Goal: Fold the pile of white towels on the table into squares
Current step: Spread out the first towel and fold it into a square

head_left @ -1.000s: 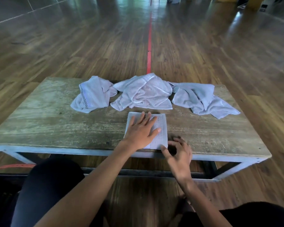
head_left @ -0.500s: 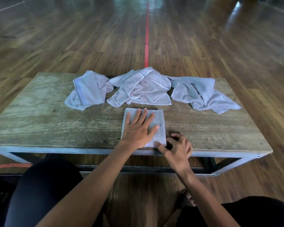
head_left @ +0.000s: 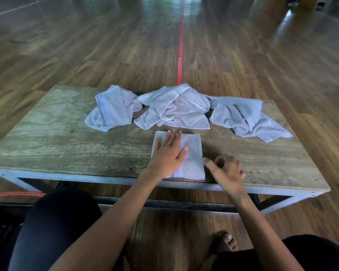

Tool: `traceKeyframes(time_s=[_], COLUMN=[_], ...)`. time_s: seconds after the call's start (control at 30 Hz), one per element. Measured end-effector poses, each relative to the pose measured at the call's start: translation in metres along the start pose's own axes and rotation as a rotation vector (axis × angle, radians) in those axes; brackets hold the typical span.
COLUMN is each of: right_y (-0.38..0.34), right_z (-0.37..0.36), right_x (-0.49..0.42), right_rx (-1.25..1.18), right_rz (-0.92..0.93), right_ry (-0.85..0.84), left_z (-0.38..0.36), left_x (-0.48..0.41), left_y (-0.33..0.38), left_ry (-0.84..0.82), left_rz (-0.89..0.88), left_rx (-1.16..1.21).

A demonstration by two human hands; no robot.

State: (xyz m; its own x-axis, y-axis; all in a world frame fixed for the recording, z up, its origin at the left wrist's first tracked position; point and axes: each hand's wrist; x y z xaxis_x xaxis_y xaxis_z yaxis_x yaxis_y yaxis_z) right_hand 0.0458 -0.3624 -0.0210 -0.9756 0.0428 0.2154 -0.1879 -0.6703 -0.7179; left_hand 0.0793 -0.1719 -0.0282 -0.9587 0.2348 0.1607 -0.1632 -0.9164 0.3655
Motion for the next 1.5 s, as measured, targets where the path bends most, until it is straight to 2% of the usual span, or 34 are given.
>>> traceKeyframes(time_s=[0.07, 0.17, 0.3, 0.43, 0.5, 0.63, 0.77, 0.9, 1.1, 1.3, 1.5], right_y=[-0.012, -0.024, -0.023, -0.025, -0.026, -0.027, -0.027, -0.026, -0.042, -0.069, -0.125], right_z=[-0.001, -0.015, -0.031, -0.035, -0.035, -0.032, -0.033, -0.035, -0.036, -0.048, -0.086], right_x=[-0.012, -0.027, -0.04, -0.042, -0.043, -0.044, -0.042, -0.035, -0.002, 0.036, 0.07], right_rx=[-0.077, 0.077, 0.312, 0.387, 0.356, 0.23, 0.099, -0.096, -0.382, -0.472, -0.474], right_rz=[0.033, 0.116, 0.022, 0.012, -0.004, -0.034, -0.002, 0.042, 0.186, 0.422, 0.494], right_ry=[0.082, 0.049, 0.041, 0.077, 0.061, 0.011, 0.004, -0.011, 0.028, 0.008, -0.118], left_z=[0.004, 0.006, 0.005, 0.007, 0.009, 0.008, 0.012, 0.01, -0.005, 0.01, 0.045], left_x=[0.005, 0.013, 0.022, 0.02, 0.016, 0.012, 0.01, 0.022, 0.052, 0.106, 0.182], left_y=[-0.004, -0.011, -0.023, -0.028, -0.029, -0.028, -0.025, -0.023, -0.012, -0.023, -0.062], left_ry=[0.071, 0.083, 0.137, 0.104, 0.092, 0.178, 0.216, 0.275, 0.491, 0.637, 0.792], left_rz=[0.027, 0.109, 0.299, 0.304, 0.316, 0.325, 0.316, 0.295, 0.259, 0.221, 0.222], left_rx=[0.011, 0.02, 0.184, 0.285, 0.395, 0.604, 0.72, 1.022, 1.358, 1.374, 1.306])
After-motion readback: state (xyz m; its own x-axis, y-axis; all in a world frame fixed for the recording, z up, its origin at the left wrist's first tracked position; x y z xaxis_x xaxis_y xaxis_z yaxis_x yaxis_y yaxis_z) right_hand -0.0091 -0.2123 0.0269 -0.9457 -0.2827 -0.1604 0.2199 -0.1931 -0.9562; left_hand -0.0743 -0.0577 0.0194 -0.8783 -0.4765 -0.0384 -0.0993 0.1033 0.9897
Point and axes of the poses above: each hand's wrist, its own x-axis away from the middle knuckle, its own z-axis out of the back of the hand, y = z × x, and after that the axes turned 8 degrees about -y, right-handed
